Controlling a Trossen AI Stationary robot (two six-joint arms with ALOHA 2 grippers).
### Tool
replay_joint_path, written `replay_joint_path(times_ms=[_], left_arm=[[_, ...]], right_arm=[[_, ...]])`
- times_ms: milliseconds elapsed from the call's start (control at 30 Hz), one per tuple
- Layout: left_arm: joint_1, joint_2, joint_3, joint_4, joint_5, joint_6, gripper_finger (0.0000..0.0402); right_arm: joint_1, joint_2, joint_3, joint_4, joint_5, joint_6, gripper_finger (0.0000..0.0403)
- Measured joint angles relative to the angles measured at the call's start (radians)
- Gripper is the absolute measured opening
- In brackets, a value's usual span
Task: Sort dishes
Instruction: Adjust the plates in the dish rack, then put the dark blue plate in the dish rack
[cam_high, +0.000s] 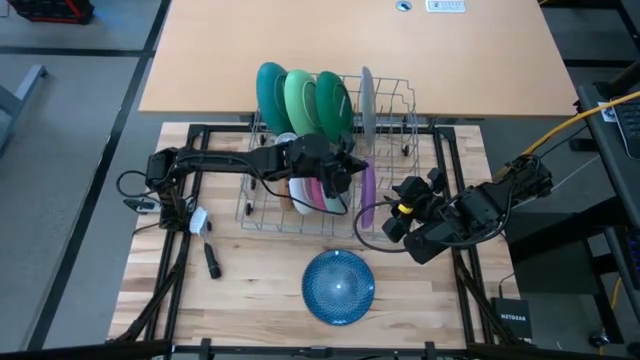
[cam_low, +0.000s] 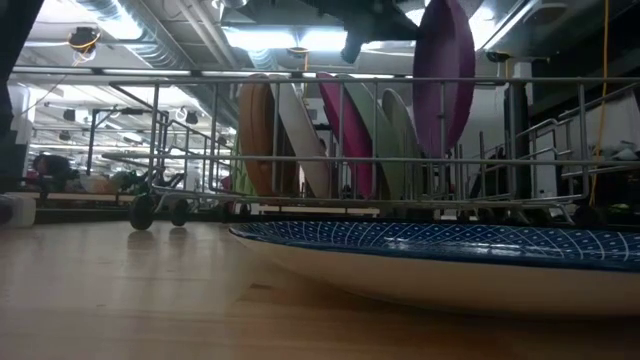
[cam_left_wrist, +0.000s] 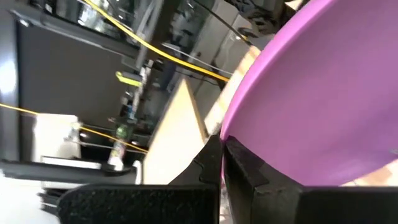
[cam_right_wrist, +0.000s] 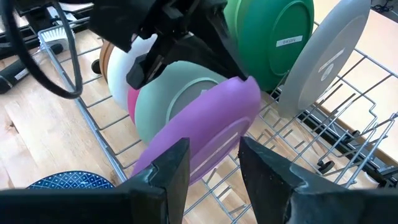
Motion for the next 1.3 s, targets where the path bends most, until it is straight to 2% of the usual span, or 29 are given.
replay_joint_path(times_ms=[467,700,867,1100,1300], left_arm=[[0.011,-0.002,0.001,-0.263,0.001,-0.034,0.0],[-0.028,-0.002,0.0,-0.268,-0.1,-0.034,0.0003],[-0.05,-0.001,0.0,-0.27,-0.173,-0.023,0.0039],[-0.076,-0.001,0.0,-0.269,-0.266,-0.097,0.0108],[-0.107,-0.048,-0.002,-0.311,-0.272,-0.174,0.0124]], right_arm=[[0.0,0.0,0.0,0.0,0.0,0.0,0.0144],[0.0,0.0,0.0,0.0,-0.005,0.002,0.0144],[0.0,0.0,0.0,0.002,-0.016,0.004,0.0144],[0.0,0.009,0.0,0.01,-0.015,0.004,0.0144],[0.0,0.071,0.0,0.017,-0.021,0.004,0.0144]])
